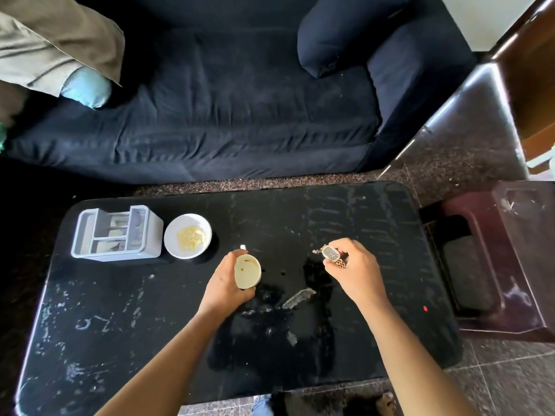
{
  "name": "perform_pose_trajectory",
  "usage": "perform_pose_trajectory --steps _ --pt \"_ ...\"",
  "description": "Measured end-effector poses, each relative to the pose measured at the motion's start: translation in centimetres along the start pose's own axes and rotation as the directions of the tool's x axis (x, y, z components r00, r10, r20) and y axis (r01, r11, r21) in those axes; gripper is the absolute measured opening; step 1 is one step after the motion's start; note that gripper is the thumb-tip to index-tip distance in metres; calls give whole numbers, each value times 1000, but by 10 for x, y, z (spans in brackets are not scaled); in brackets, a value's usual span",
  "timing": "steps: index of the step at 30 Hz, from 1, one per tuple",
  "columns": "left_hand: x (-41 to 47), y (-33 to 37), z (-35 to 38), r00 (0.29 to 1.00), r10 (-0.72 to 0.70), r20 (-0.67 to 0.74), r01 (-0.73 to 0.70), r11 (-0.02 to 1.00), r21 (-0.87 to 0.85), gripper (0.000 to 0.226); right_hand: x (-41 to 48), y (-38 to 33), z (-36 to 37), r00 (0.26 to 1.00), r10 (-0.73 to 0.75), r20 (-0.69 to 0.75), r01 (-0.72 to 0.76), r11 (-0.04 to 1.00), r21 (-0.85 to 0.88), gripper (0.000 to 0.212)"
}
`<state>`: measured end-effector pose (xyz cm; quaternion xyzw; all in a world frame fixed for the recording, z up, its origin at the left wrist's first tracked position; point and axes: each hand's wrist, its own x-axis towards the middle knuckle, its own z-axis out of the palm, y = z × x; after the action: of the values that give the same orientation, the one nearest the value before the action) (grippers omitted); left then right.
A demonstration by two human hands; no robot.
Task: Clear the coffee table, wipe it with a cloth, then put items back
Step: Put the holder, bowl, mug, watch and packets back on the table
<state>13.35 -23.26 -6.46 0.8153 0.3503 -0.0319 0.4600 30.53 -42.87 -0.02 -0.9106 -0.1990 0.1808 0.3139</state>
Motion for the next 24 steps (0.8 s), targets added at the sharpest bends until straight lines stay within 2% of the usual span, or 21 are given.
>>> perform_pose_trajectory --steps 3,18,20,22,24 --pt "3 -1 -4 999 -12 -41 11 1000 -25 72 0 2 -1 1000 -6 -13 6 1000 1 20" --pt "-19 -11 3 999 10 -49 -9 999 32 74 -11 5 4 999 -32 -10 32 999 3 20" --pt "-19 -12 3 999 32 -29 -31 999 33 81 -11 3 4 999 -33 3 33 999 -5 21" --pt "-22 -8 1 999 36 -15 -35 998 51 99 -9 0 4 999 -26 34 27 1000 -15 23" --pt "-27 1 -2 990 85 -114 -71 990 123 112 -4 -5 4 997 -27 69 27 1000 -11 25"
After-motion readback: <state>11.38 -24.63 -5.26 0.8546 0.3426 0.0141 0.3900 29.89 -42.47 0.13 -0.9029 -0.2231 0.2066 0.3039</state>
